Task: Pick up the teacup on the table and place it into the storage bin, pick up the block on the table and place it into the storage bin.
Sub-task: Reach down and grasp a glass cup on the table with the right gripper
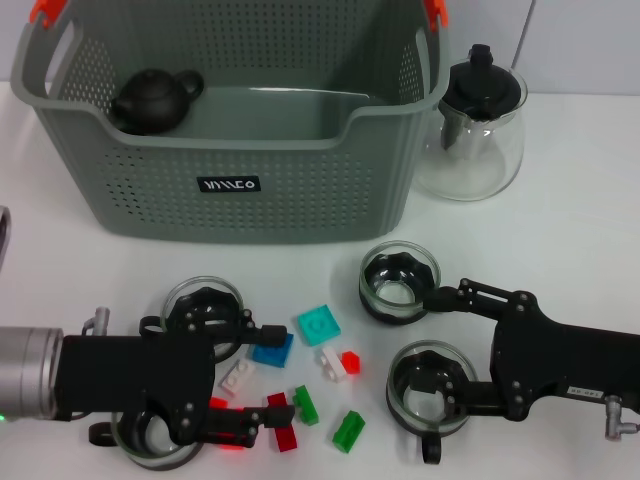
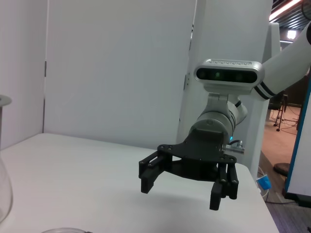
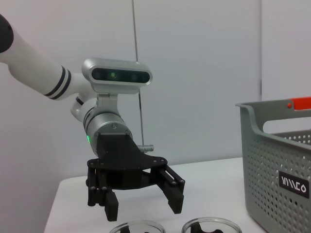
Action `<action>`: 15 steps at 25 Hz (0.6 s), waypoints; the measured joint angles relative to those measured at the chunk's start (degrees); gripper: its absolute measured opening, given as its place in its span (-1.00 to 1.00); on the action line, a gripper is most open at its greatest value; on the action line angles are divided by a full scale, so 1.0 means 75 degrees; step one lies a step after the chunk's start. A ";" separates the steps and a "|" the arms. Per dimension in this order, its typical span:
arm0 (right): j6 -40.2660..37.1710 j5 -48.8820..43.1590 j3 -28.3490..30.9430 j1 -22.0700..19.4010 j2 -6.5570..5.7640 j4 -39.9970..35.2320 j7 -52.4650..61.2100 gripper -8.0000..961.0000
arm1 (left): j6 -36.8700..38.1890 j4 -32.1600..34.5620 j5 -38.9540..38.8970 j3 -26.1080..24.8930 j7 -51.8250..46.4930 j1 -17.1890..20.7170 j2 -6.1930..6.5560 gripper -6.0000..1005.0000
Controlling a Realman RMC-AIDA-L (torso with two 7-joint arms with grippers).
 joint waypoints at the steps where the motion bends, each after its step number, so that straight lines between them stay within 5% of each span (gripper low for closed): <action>1: -0.0009 0.0005 0.0002 -0.0007 0.0000 0.0001 0.0000 0.84 | 0.0000 0.0003 -0.0001 -0.0005 -0.0001 -0.0023 -0.0002 0.56; 15: 0.0019 0.0043 0.0079 0.0013 0.0010 0.0110 -0.0007 0.84 | -0.0002 -0.0010 0.0001 0.0016 -0.0057 -0.0128 0.0016 0.56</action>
